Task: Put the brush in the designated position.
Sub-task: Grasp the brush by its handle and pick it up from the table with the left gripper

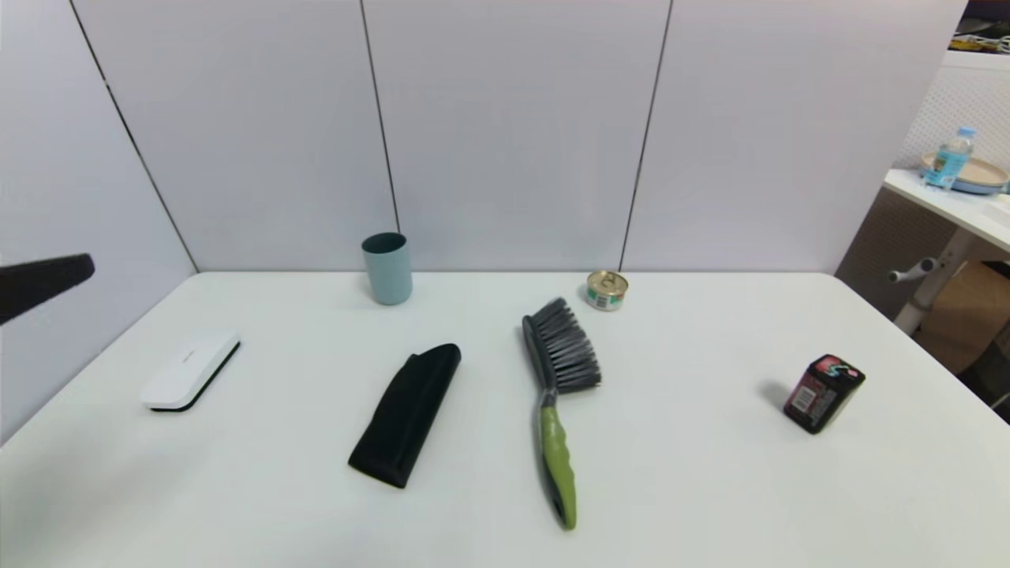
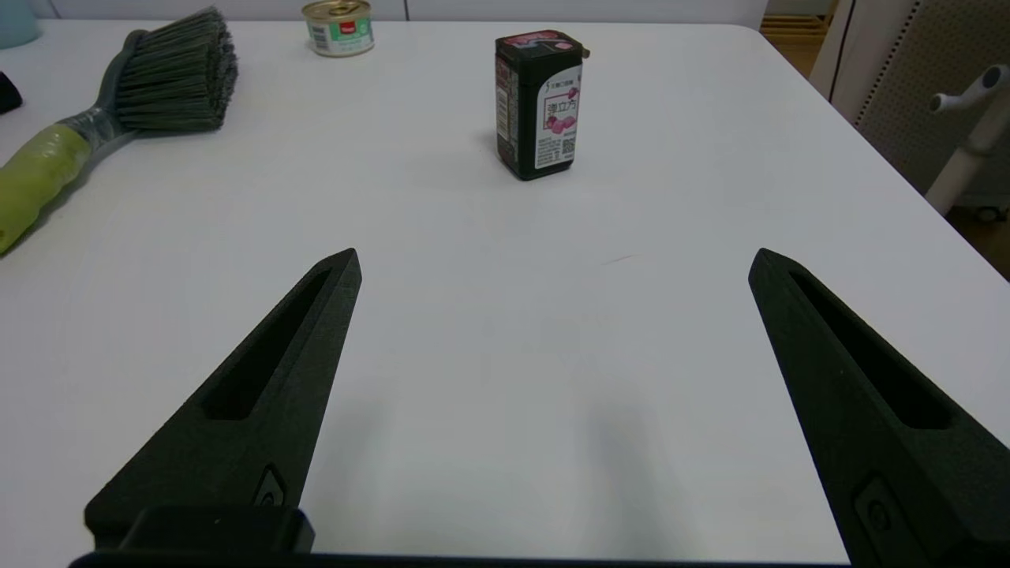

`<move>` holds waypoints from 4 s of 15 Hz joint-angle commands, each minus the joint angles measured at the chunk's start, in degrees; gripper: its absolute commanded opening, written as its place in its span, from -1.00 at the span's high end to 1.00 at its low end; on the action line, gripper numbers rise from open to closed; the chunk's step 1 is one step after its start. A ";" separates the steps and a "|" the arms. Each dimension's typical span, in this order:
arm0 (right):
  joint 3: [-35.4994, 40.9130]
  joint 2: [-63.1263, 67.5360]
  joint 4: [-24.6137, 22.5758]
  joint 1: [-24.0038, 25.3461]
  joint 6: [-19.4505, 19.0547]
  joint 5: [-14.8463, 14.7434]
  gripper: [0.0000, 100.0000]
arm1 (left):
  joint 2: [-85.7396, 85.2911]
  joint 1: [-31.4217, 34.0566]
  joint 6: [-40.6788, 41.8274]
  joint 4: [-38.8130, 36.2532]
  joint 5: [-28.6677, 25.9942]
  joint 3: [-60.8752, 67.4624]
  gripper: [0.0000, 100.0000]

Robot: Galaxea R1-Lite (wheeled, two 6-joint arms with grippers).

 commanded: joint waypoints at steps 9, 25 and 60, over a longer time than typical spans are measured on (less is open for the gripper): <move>0.00 -0.02 0.02 0.01 -0.02 0.00 -1.00 | 32.96 -24.84 0.11 6.53 -0.07 -24.34 -1.00; 0.09 -0.02 0.02 0.01 -0.02 0.00 -1.00 | 64.95 -32.04 -10.44 21.47 0.63 -56.51 -1.00; 0.09 -0.02 0.02 0.01 -0.02 0.00 -1.00 | 81.21 -34.24 -35.23 27.54 19.70 -55.28 -1.00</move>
